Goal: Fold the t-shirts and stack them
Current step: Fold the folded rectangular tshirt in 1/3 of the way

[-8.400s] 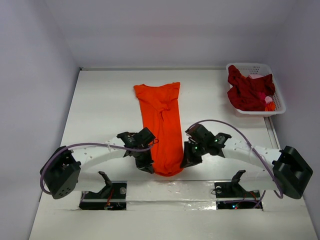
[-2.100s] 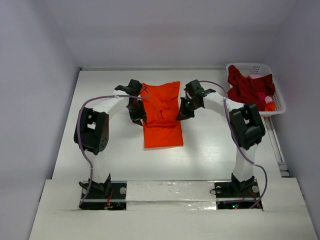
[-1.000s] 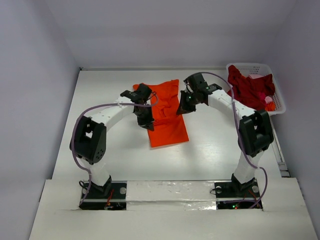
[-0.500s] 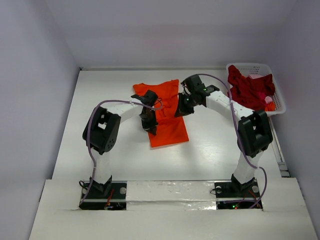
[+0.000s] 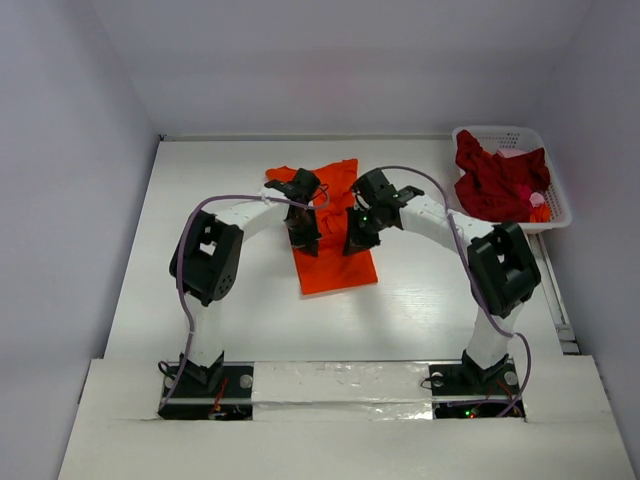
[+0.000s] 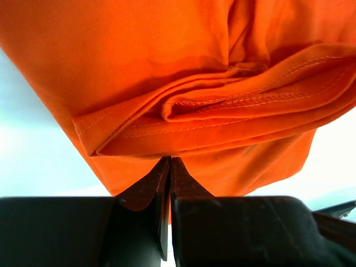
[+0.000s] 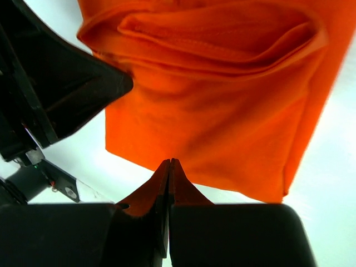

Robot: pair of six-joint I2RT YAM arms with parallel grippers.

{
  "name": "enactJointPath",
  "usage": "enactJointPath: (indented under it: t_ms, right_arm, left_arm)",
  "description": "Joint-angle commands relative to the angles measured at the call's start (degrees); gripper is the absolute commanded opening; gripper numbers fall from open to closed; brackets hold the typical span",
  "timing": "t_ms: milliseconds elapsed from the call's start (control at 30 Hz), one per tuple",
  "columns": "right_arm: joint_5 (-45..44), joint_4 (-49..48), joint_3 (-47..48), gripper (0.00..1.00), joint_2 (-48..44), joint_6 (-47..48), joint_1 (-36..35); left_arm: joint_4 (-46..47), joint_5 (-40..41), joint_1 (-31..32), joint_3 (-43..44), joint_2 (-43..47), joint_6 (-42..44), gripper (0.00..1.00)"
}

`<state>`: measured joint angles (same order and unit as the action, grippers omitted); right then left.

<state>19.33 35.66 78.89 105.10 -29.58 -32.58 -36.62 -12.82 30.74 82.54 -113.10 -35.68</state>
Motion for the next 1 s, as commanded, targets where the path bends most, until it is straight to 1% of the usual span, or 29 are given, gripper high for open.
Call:
enactJointPath:
  t_ms: [0, 333, 600, 967]
  right_arm:
    - [-0.3, -3.6, -1.2, 0.0, 0.2, -1.2, -1.2]
    - [-0.1, -4.0, -1.5, 0.0, 1.0, -1.3, -2.2]
    - [-0.2, -4.4, -1.5, 0.0, 2.0, -1.4, -3.3]
    - [0.0, -6.2, -5.2, 0.0, 1.7, -2.3, -4.3]
  left_arm:
    - [-1.2, 1.4, -0.5, 1.4, -0.5, 0.2, 0.0]
    - [-0.1, 2.7, -2.2, 0.8, -1.7, 0.3, 0.0]
    - [-0.7, 3.2, -3.8, 2.7, -2.4, 0.8, 0.0]
    - [-0.8, 2.9, -6.0, 6.0, -3.5, 1.0, 0.0]
